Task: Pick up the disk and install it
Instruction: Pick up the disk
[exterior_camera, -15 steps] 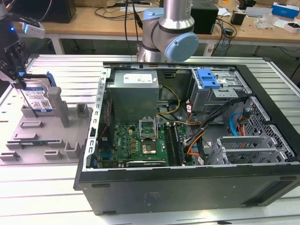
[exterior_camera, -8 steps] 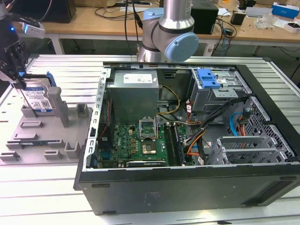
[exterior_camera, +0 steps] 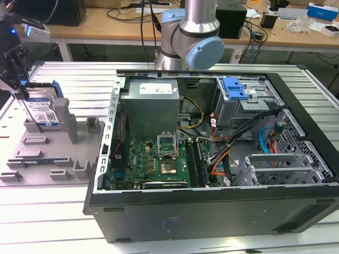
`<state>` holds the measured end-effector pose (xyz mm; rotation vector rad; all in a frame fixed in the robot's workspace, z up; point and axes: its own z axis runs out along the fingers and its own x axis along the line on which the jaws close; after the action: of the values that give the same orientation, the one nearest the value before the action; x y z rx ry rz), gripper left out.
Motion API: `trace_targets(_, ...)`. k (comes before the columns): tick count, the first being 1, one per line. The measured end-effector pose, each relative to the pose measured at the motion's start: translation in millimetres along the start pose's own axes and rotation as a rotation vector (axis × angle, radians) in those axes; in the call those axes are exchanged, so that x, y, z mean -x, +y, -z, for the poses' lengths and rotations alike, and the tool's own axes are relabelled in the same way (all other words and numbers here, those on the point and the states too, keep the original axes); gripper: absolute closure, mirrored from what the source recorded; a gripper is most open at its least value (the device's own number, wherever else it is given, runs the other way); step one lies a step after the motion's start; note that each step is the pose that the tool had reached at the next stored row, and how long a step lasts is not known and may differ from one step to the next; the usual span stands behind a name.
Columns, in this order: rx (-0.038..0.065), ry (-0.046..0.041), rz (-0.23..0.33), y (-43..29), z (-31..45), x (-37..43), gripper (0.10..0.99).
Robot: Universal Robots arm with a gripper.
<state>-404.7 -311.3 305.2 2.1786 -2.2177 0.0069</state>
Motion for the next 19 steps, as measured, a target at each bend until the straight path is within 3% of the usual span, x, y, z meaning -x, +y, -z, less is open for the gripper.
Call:
trace_targets(8, 0.0, 0.0, 0.0, 0.4, 18.2, -0.5, 0.722)
trace_targets(19, 0.0, 0.0, 0.0, 1.1, 64.4, -1.7, 0.722)
